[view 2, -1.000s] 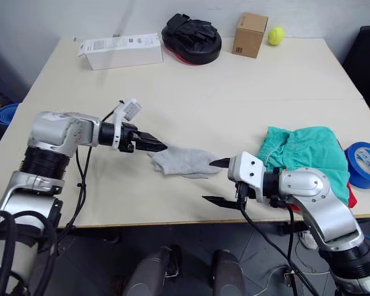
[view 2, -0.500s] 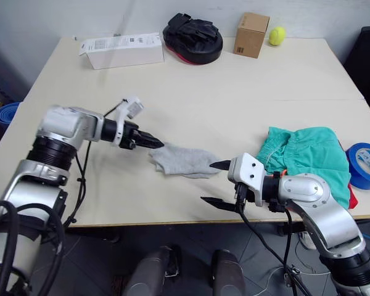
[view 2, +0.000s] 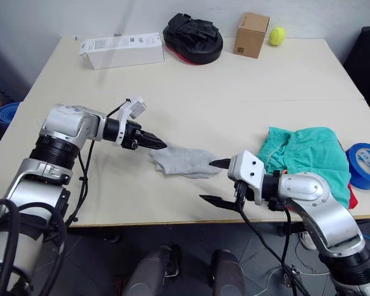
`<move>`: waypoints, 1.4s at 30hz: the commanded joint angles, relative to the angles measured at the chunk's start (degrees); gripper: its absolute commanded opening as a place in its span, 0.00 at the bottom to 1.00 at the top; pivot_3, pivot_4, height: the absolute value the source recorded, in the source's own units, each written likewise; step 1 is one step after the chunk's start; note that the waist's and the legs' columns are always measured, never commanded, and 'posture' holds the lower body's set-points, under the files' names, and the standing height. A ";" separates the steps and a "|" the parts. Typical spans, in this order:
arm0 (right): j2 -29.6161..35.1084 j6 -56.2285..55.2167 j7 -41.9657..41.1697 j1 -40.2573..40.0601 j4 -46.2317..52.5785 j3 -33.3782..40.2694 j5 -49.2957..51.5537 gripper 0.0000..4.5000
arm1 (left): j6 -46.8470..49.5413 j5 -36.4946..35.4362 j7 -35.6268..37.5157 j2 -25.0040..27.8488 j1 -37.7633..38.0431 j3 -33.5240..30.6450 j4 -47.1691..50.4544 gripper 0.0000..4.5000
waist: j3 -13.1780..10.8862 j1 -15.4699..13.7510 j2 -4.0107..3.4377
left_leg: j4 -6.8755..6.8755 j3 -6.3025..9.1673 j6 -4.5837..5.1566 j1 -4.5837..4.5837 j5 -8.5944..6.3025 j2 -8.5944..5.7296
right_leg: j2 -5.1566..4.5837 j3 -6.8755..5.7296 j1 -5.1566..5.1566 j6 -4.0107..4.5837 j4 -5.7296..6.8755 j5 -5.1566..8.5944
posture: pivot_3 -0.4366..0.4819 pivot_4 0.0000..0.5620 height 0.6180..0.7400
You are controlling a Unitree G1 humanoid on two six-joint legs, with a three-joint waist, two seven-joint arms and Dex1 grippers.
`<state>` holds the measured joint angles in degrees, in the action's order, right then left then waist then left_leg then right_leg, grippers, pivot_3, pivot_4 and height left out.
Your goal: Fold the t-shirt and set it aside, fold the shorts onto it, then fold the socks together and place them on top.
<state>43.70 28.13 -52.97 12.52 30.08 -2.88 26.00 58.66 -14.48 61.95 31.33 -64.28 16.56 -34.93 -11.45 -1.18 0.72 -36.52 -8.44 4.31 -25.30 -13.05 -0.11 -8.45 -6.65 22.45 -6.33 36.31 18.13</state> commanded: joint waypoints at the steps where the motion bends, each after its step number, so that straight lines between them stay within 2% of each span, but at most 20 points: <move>1: 0.38 0.21 0.39 -0.15 2.38 1.87 1.17 1.00 | -1.11 1.40 0.63 -0.33 0.75 1.00 0.98 0.58 | 0.00 0.01 0.00 | -0.01 0.00 0.00 0.00 0.00 0.00 | 0.00 0.00 0.00 0.00 0.03 0.00 | 0.48 0.27 1.00; 6: 0.25 0.67 0.67 -0.22 2.63 2.18 1.20 1.00 | -2.92 3.39 1.48 -0.34 1.98 3.17 0.81 0.58 | 0.00 -0.02 0.01 | -0.06 0.01 0.00 0.01 0.00 0.00 | -0.02 0.01 0.03 0.00 0.12 0.00 | 0.48 0.27 1.00; 7: 0.26 0.70 0.70 -0.26 2.67 2.24 1.21 1.00 | -3.10 3.78 1.40 -0.41 2.03 3.37 0.39 0.54 | 0.00 -0.05 0.01 | -0.08 0.02 0.00 0.00 0.00 0.01 | -0.02 0.01 0.03 0.00 0.12 0.00 | 0.48 0.27 1.00; 9: 0.31 0.62 0.70 -0.42 2.72 2.30 1.15 1.00 | -3.76 4.39 1.50 -0.49 2.08 3.52 -0.21 0.46 | 0.00 -0.05 0.01 | -0.12 0.02 0.01 0.00 -0.01 0.01 | -0.04 0.01 0.02 0.00 0.12 0.00 | 0.48 0.27 1.00; 15: 0.34 0.30 0.82 -0.64 2.68 2.21 0.79 1.00 | -3.01 4.22 3.60 -0.79 0.60 2.98 -1.06 0.03 | 0.00 -0.03 0.01 | -0.15 0.03 0.02 -0.01 -0.02 0.01 | -0.05 0.01 0.02 0.00 0.13 0.00 | 0.48 0.27 1.00; 16: 0.33 0.25 0.85 -0.62 2.65 2.15 0.72 1.00 | -3.05 4.29 4.07 -0.72 0.22 3.02 -1.28 0.01 | 0.00 -0.03 0.01 | -0.16 0.03 0.02 -0.01 -0.02 0.01 | -0.05 0.01 0.03 0.00 0.13 0.00 | 0.48 0.27 1.00; 26: 0.45 0.06 0.95 -1.14 2.63 1.96 0.39 1.00 | -4.16 6.61 9.01 0.36 -5.56 4.18 -7.01 0.01 | 0.00 -0.02 0.01 | -0.19 0.03 0.03 -0.02 -0.04 0.02 | -0.04 0.00 0.03 0.00 0.13 0.00 | 0.48 0.27 1.00; 31: 0.74 -0.30 0.62 -1.44 2.49 1.78 -0.07 1.00 | -10.35 9.51 15.65 1.08 -7.78 6.72 -11.18 0.01 | 0.00 0.05 0.01 | -0.20 0.03 0.04 -0.02 -0.05 0.02 | -0.04 0.00 0.04 0.00 0.13 0.00 | 0.48 0.27 1.00; 35: 1.07 -0.62 0.20 -1.60 2.44 1.69 -0.51 1.00 | -19.23 13.69 21.31 1.34 -8.47 9.68 -16.36 0.01 | 0.00 0.01 0.01 | -0.21 0.02 0.02 -0.03 -0.06 0.03 | -0.05 -0.01 0.05 0.00 0.11 0.00 | 0.48 0.27 1.00; 38: 1.09 -0.66 0.14 -1.82 2.51 1.83 -0.73 1.00 | -23.97 15.80 20.42 -0.30 -9.15 9.20 -21.12 0.01 | 0.00 0.00 0.01 | -0.22 0.02 0.04 -0.05 -0.08 0.03 | -0.07 0.00 0.06 0.01 0.09 0.00 | 0.48 0.27 1.00; 42: 1.20 -0.68 0.28 -2.36 2.88 1.90 -1.05 1.00 | -28.09 16.86 14.86 -2.95 -10.18 5.87 -26.88 0.01 | -0.01 -0.10 0.02 | -0.44 0.07 0.16 -0.15 -0.19 0.06 | -0.11 -0.04 0.07 0.01 0.11 0.00 | 0.48 0.27 1.00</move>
<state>44.27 28.62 -52.69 10.46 30.53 -2.15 24.67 32.42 1.79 78.64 28.66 -71.89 24.41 -60.42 -11.46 -1.28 0.73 -37.03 -8.37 4.50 -25.48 -13.29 -0.03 -8.56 -6.70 22.51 -6.33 36.43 18.13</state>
